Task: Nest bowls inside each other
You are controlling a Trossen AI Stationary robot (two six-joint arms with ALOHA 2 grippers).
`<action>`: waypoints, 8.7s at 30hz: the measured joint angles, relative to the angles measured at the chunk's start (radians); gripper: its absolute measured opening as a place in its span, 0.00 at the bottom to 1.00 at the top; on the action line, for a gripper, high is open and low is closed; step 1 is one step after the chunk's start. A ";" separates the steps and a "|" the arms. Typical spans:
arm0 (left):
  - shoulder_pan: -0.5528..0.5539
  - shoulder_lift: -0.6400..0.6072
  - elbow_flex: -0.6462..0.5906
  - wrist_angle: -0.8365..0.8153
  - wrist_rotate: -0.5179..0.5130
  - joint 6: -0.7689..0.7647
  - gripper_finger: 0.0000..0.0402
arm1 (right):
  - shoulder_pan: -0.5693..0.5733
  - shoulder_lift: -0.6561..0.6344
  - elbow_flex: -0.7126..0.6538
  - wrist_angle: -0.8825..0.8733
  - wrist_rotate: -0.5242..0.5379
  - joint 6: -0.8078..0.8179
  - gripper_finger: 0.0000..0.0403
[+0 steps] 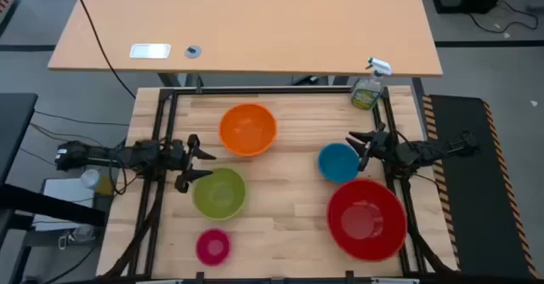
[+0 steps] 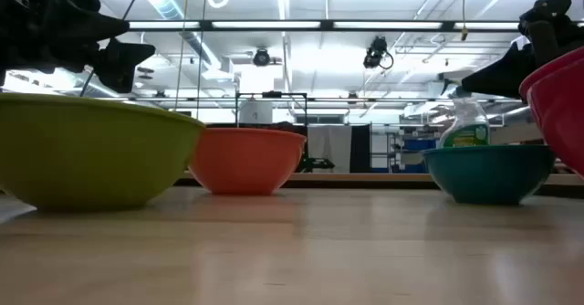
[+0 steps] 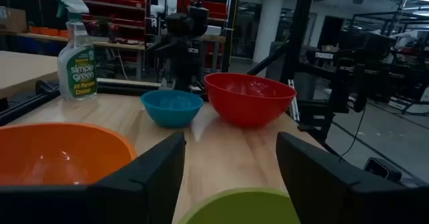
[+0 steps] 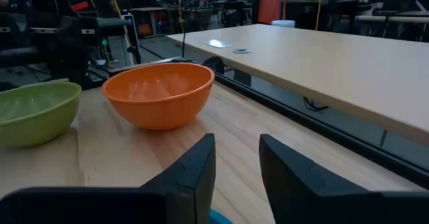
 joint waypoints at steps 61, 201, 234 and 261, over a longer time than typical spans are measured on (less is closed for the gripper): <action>0.000 0.000 0.000 0.000 0.000 0.000 0.59 | 0.000 0.000 0.000 0.000 0.000 0.000 0.31; -0.005 0.092 0.075 0.178 -0.144 -0.023 0.59 | -0.599 2.006 1.587 -0.527 -0.599 0.288 0.07; -0.005 0.092 0.075 0.171 -0.143 -0.072 0.59 | 0.053 1.494 1.523 -1.313 -0.809 0.610 0.06; -0.006 0.092 0.076 0.157 -0.113 -0.071 0.59 | 0.186 1.267 0.908 -1.225 -0.955 0.928 0.11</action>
